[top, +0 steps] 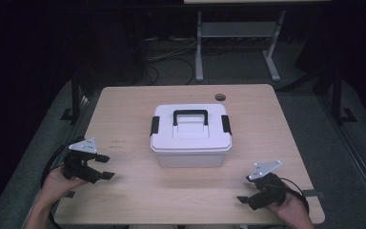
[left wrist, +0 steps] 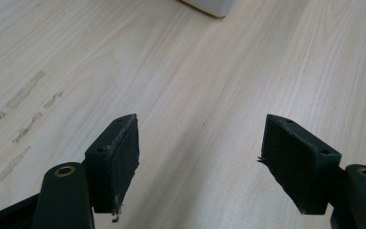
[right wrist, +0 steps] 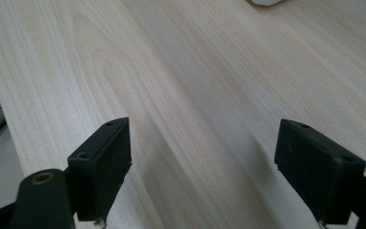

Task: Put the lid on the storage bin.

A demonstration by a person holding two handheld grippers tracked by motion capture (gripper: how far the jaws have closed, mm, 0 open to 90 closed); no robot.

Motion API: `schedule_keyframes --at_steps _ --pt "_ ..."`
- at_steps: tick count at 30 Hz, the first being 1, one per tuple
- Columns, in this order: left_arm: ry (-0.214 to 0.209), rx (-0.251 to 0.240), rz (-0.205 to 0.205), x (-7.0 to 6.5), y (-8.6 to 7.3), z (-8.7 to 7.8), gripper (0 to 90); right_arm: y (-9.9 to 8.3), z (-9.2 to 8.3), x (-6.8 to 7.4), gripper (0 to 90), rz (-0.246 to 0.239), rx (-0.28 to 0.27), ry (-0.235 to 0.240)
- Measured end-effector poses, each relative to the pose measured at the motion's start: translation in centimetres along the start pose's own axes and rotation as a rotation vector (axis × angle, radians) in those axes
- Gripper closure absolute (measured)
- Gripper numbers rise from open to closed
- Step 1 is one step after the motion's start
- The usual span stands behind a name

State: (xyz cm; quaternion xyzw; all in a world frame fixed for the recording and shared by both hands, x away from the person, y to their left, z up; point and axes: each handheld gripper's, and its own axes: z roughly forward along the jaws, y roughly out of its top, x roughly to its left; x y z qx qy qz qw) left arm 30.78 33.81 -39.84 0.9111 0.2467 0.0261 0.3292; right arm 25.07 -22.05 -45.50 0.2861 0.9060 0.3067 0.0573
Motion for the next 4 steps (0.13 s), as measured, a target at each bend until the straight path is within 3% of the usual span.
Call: schedule_keyframes --at_steps 4 --pt "0.004 -0.004 0.004 -0.14 -0.30 0.10 28.0 0.17 -0.10 0.07 19.4 0.003 -0.010 0.002"
